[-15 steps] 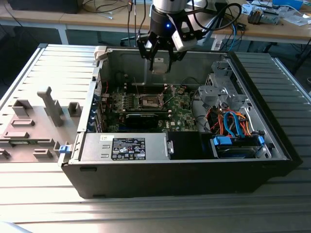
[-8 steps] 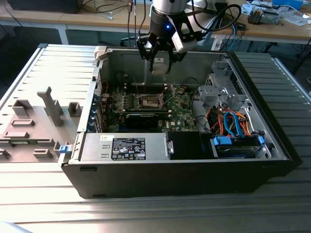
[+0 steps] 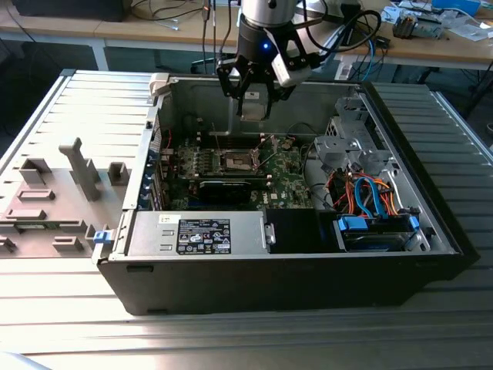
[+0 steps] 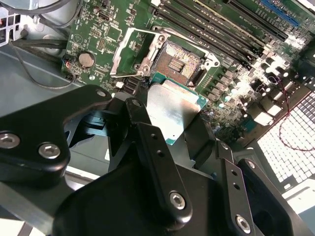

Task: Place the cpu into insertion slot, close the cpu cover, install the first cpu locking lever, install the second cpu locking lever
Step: 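Place the cpu into insertion slot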

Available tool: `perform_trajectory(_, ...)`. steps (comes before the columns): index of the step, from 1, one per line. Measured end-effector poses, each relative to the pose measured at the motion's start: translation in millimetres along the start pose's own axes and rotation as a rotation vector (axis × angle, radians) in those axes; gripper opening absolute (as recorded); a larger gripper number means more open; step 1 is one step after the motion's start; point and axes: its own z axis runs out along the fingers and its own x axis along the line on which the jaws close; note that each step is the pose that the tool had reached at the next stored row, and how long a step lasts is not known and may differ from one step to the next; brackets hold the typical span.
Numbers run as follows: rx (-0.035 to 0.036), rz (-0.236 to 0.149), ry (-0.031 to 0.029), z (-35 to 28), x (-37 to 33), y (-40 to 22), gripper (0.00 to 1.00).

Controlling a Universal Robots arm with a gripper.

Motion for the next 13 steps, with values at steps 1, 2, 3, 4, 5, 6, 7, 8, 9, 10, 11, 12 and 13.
perform_trajectory(1, 0.0001, 0.0, -0.0001, 0.3, 0.0, 0.0, 0.54)
perform_trajectory(2, 0.0002, 0.0, 0.0, 0.7, 0.0, -0.1, 0.54)
perform_trajectory(3, 0.0003, 0.0, 0.0, 1.1, 0.0, -0.1, 0.54)
perform_trajectory(4, 0.0005, 0.0, 0.0, 1.5, 0.0, -0.1, 0.54)
perform_trajectory(5, 0.0006, 0.0, -0.0001, 2.0, -0.1, -0.2, 0.54)
perform_trajectory(6, 0.0008, 0.0, 0.0, 2.6, -0.1, -0.2, 0.54)
perform_trajectory(7, 0.001, 0.0, 0.0, 3.0, -0.1, -0.3, 0.54)
perform_trajectory(8, 0.001, 0.0, 0.0, 3.3, -0.1, -0.3, 0.54)
perform_trajectory(9, 0.0011, 0.0, 0.0, 3.8, -0.1, -0.3, 0.54)
perform_trajectory(10, 0.0012, 0.0, 0.0, 4.0, -0.1, -0.3, 0.54)
perform_trajectory(11, 0.0014, 0.0, 0.0, 4.7, -0.1, -0.4, 0.54)
perform_trajectory(12, 0.0016, 0.0, -0.0001, 5.3, -0.1, -0.5, 0.54)
perform_trajectory(13, 0.0017, 0.0, -0.0001, 5.9, -0.1, -0.5, 0.54)
